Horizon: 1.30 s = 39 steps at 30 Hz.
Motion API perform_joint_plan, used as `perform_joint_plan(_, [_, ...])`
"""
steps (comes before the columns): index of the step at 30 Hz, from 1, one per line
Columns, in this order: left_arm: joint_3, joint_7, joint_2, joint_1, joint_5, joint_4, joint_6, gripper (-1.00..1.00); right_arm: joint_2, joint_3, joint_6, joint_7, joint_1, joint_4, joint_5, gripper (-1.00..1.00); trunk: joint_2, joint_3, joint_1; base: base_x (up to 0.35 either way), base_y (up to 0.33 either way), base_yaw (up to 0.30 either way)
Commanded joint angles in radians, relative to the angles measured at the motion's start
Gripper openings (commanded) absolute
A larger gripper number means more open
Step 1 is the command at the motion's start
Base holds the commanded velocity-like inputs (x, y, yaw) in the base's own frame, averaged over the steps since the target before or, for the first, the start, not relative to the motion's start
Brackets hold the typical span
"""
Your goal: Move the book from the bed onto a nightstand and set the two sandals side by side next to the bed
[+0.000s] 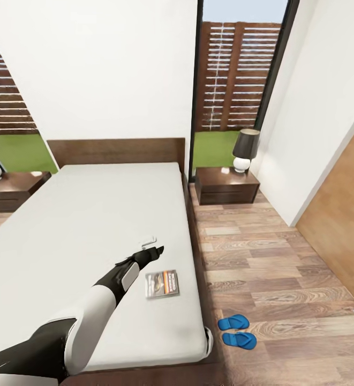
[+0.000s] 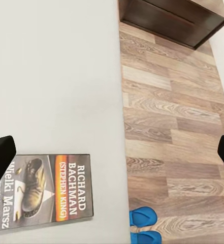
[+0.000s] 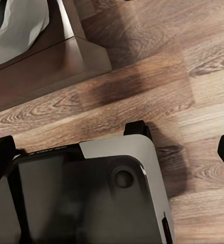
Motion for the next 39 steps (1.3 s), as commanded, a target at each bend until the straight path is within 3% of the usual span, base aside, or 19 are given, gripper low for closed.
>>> perform_joint_plan(1, [0.005,-0.004,0.000,0.000,0.010,-0.002,0.008,1.00,-0.001,-0.001,0.000,0.005,-0.002,0.004,-0.007,1.00,-0.002,-0.004,0.001,0.000,0.000,0.000])
perform_joint_plan(39, [0.005,-0.004,0.000,0.000,0.010,-0.002,0.008,1.00,-0.001,-0.002,0.001,0.006,-0.002,0.003,-0.007,1.00,-0.002,-0.064,0.001,0.000,0.000,0.000])
